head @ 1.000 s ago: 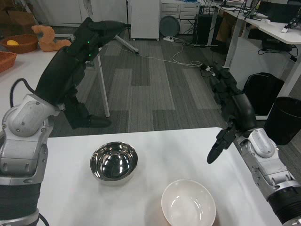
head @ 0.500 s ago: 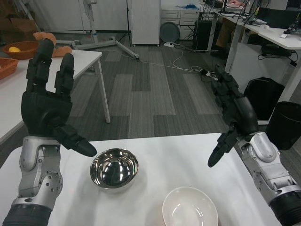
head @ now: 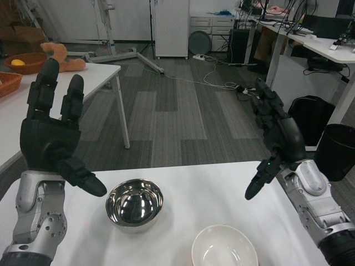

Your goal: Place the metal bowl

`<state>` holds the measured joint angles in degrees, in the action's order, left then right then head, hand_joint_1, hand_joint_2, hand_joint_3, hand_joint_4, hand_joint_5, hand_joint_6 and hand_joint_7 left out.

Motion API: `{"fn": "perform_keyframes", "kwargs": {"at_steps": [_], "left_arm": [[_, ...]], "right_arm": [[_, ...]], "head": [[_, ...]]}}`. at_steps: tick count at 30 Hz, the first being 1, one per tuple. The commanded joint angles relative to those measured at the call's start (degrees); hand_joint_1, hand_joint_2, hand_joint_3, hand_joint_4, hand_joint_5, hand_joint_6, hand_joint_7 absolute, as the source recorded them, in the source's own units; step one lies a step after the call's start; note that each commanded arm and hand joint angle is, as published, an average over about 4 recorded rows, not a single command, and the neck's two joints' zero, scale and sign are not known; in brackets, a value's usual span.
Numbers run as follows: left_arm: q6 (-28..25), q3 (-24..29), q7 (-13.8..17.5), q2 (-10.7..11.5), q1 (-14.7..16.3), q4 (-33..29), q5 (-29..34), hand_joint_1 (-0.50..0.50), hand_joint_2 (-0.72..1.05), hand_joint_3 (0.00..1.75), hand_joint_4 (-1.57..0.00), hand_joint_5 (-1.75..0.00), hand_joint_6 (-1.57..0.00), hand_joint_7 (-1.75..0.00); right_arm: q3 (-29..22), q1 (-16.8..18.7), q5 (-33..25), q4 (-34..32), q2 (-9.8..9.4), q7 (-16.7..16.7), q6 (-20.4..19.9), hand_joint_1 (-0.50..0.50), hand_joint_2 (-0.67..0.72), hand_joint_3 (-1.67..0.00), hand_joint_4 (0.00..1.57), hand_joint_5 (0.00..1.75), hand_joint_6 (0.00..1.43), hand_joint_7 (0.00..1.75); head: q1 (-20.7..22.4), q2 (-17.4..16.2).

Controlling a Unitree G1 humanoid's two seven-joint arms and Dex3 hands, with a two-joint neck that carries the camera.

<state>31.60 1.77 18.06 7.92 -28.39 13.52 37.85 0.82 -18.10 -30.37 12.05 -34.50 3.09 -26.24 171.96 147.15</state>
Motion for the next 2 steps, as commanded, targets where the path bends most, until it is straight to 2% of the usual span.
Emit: {"fn": "perform_keyframes", "kwargs": {"at_steps": [1,2], "left_arm": [[-1.06,0.10,-0.07,1.40,1.26,-0.29,0.36,-0.50,-0.55,0.09,0.00,-0.10,0.00,-0.26],[-1.37,0.10,-0.05,1.57,1.41,-0.42,0.38,-0.50,-0.55,0.09,0.00,-0.10,0.00,-0.26]], "right_arm": [[-0.56,-1.06,-0.46,0.17,0.11,-0.80,-1.80,-0.42,0.47,0.00,0.00,0.00,0.00,0.00],[-0.56,-1.06,-0.48,0.17,0.13,-0.89,-1.95,-0.42,0.47,0.00,0.00,0.00,0.00,0.00]], "head": [[0.04,0.28],[0.04,0.32]]}}
